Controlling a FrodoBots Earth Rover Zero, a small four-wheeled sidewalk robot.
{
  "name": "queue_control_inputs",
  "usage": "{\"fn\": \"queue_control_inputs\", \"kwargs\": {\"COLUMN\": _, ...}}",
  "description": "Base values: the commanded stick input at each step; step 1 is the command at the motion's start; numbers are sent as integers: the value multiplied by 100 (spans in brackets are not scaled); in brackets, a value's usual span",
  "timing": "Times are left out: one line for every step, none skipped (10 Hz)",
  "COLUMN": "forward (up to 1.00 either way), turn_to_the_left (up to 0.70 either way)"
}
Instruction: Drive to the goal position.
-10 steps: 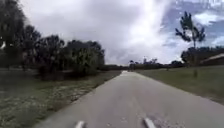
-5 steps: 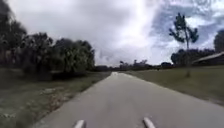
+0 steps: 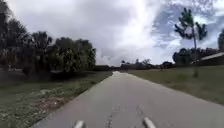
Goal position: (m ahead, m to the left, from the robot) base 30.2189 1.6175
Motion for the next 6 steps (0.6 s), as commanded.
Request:
{"fn": "queue_control_inputs", "kwargs": {"forward": 85, "turn_to_the_left": 0}}
{"fn": "queue_control_inputs", "kwargs": {"forward": 85, "turn_to_the_left": 0}}
{"fn": "queue_control_inputs", "kwargs": {"forward": 85, "turn_to_the_left": 0}}
{"fn": "queue_control_inputs", "kwargs": {"forward": 85, "turn_to_the_left": 0}}
{"fn": "queue_control_inputs", "kwargs": {"forward": 85, "turn_to_the_left": 0}}
{"fn": "queue_control_inputs", "kwargs": {"forward": 85, "turn_to_the_left": 0}}
